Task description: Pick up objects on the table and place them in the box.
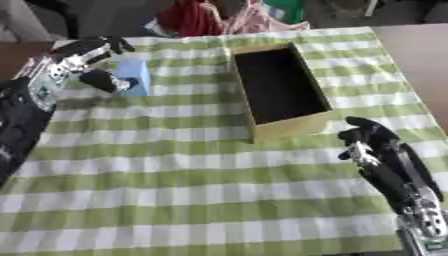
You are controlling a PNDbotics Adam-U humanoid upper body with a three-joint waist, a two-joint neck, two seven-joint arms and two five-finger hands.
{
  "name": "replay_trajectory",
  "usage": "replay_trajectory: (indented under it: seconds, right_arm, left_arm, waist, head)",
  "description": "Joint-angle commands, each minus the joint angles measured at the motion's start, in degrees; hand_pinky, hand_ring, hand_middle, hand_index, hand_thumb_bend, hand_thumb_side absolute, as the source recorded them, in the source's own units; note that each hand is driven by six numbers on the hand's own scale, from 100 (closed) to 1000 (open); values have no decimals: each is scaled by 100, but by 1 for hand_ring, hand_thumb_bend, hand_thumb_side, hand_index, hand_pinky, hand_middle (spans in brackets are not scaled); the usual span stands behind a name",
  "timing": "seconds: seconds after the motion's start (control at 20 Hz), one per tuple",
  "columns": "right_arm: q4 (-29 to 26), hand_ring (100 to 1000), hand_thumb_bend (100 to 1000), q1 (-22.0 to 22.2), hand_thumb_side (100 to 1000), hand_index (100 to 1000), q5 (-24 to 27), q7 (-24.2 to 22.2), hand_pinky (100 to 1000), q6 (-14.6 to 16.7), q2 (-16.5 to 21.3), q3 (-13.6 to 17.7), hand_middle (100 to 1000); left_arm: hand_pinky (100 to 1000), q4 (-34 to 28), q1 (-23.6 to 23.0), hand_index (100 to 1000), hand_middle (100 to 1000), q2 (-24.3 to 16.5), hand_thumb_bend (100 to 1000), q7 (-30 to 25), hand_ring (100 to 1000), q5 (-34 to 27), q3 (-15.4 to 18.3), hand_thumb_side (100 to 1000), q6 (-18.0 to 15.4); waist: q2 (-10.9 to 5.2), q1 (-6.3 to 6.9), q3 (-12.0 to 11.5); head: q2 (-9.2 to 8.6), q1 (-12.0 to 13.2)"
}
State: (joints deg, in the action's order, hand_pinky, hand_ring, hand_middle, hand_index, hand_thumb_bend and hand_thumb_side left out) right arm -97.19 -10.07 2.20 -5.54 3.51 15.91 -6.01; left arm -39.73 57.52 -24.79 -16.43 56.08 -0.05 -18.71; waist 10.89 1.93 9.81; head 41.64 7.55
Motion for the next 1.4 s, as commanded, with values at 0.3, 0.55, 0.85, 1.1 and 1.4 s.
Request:
replay_trajectory:
  seconds: [0.3,0.55,0.85,1.1,1.4]
  right_arm:
    - [-118,803,100,-56,520,839,10,-15,571,-2,72,24,611]
    - [-118,803,100,-59,520,839,11,-21,571,-1,72,22,611]
    - [-119,803,100,-53,519,839,12,-14,570,-1,75,29,611]
    - [-121,803,100,-47,519,838,11,-12,570,0,74,35,611]
    - [-122,803,100,-43,519,838,12,-12,570,0,75,39,611]
  left_arm:
    - [756,-15,84,859,725,-149,276,-193,702,308,86,238,123]
    - [732,-33,84,819,609,-175,195,-210,626,257,117,233,120]
    - [716,-72,79,787,561,-207,101,6,595,85,138,226,155]
    - [701,-129,80,763,525,-234,100,147,566,6,137,218,149]
    - [682,-271,98,735,484,-259,100,512,533,-137,132,209,138]
  waist:
    - [-100,-4,-11]
    - [-108,2,-26]
    - [-114,3,-29]
    - [-124,5,-35]
    - [-144,10,-37]
  head:
    - [-66,25]
    - [-59,7]
    - [-58,2]
    - [-59,-13]
    - [-59,-23]
